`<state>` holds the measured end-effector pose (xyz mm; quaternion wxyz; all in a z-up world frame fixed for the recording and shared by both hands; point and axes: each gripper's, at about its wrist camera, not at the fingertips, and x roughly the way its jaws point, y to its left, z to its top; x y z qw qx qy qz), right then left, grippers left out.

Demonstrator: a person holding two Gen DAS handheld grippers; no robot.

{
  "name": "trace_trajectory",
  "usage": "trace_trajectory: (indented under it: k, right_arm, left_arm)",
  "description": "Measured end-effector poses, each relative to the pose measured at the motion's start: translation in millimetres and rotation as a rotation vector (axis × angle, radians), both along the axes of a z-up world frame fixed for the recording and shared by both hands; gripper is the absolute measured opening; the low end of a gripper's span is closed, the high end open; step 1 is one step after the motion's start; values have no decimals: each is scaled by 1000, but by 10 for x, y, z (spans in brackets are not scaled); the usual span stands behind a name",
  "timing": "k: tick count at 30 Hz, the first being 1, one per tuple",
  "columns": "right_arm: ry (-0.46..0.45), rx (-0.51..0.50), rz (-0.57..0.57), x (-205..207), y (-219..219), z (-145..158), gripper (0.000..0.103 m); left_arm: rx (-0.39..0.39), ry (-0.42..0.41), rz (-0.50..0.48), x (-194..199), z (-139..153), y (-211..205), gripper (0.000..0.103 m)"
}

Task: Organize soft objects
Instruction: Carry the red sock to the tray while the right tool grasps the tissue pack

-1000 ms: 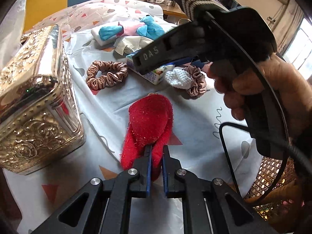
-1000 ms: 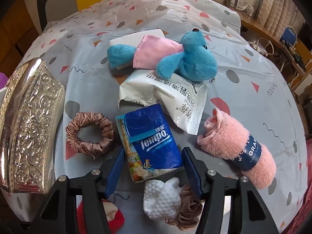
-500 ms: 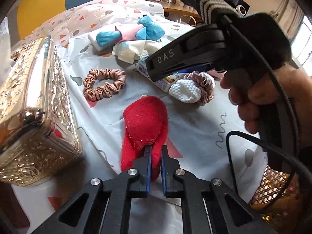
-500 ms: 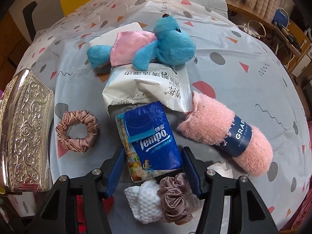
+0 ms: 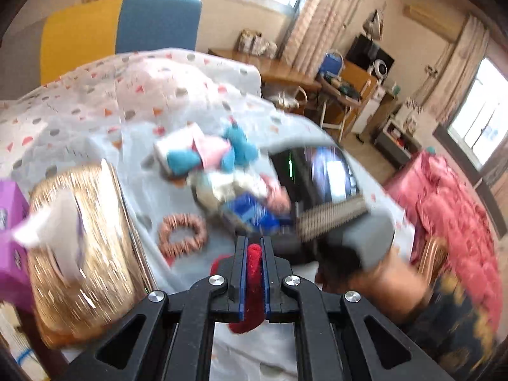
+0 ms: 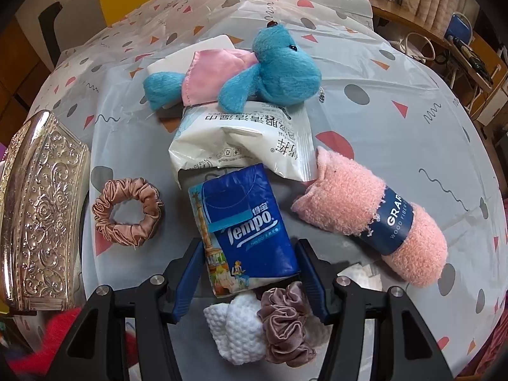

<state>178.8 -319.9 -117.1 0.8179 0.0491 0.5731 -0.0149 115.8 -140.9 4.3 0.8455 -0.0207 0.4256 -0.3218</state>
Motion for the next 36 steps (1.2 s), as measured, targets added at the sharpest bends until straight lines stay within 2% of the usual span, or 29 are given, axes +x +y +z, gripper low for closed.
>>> trace_trajectory:
  k: [4,8,15,20,23,27,32,35,36]
  right_arm:
    - [4,-27,18,-1,75,-22,58]
    - [0,-37,33,1,120,-21,58]
    - [-5,-57,45,4,218,-43,58]
    - [-6,-81,55,-14,267,-55,58]
    - [-3,-112,72,-26,340,-75,58]
    - [-12,-131,79,-38,418,-76,57]
    - [-18,-144,83,-69,482,-74,57]
    - [-20,-142,81,-88,470,-36,57]
    - [-21,-142,81,-92,466,-31,57]
  left_arm:
    - [-46,-68,71,280,350,161,7]
    - [-64,-132,197,556,637,574,7]
    - [-47,-172,439,766,683,1724,7]
    - [-37,-133,628,633,404,2630,7]
    - [-20,-89,695,480,164,2956,7]
    - [12,-31,762,287,-221,3209,8]
    - [45,42,794,155,-589,3324,8]
    - [61,67,818,74,-711,3342,20]
    - [61,66,821,32,-723,3341,28]
